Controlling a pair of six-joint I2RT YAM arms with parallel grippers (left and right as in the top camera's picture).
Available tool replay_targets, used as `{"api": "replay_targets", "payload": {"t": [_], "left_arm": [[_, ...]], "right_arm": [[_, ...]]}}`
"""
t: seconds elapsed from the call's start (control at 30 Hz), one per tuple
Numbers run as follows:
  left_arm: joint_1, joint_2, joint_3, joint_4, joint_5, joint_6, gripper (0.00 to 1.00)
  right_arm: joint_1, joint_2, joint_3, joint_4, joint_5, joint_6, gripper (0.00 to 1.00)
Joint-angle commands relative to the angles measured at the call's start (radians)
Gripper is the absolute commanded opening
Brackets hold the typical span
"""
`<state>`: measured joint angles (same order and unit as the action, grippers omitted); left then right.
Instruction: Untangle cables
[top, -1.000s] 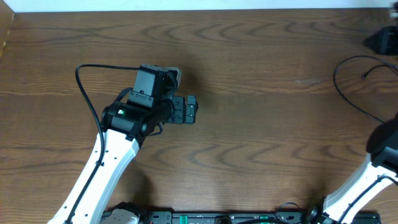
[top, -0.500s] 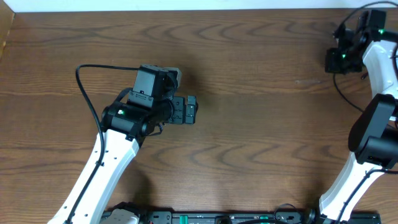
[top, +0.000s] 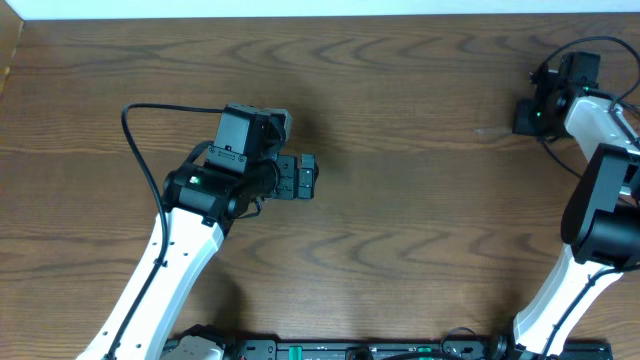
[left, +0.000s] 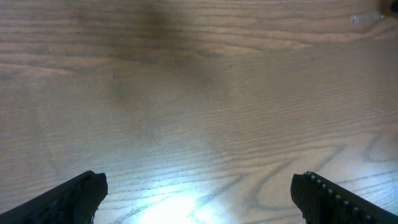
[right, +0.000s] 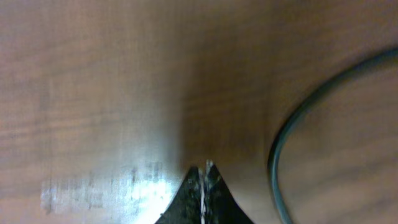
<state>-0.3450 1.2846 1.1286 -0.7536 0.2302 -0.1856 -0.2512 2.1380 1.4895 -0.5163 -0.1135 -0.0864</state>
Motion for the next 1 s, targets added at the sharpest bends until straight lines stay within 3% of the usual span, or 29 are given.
{"api": "replay_targets", "payload": {"t": [0.0, 0.2, 0.37, 0.97], "left_arm": [[-0.002, -0.005, 0.008, -0.002, -0.002, 0.008, 1.0], [-0.002, -0.005, 0.008, -0.002, -0.002, 0.008, 1.0], [-0.002, -0.005, 0.008, -0.005, -0.002, 0.008, 1.0], [-0.002, -0.005, 0.008, -0.004, -0.002, 0.008, 1.0]], "right_arm": [[0.0, 0.003, -0.045, 0.067, 0.003, -0.002, 0.02], [-0.001, 0.07, -0.058, 0.14, 0.016, -0.008, 0.02], [-0.041, 0.149, -0.058, 0.114, 0.173, 0.022, 0.01], [-0.441, 0.219, -0.058, -0.038, 0.193, 0.22, 0.02]]}}
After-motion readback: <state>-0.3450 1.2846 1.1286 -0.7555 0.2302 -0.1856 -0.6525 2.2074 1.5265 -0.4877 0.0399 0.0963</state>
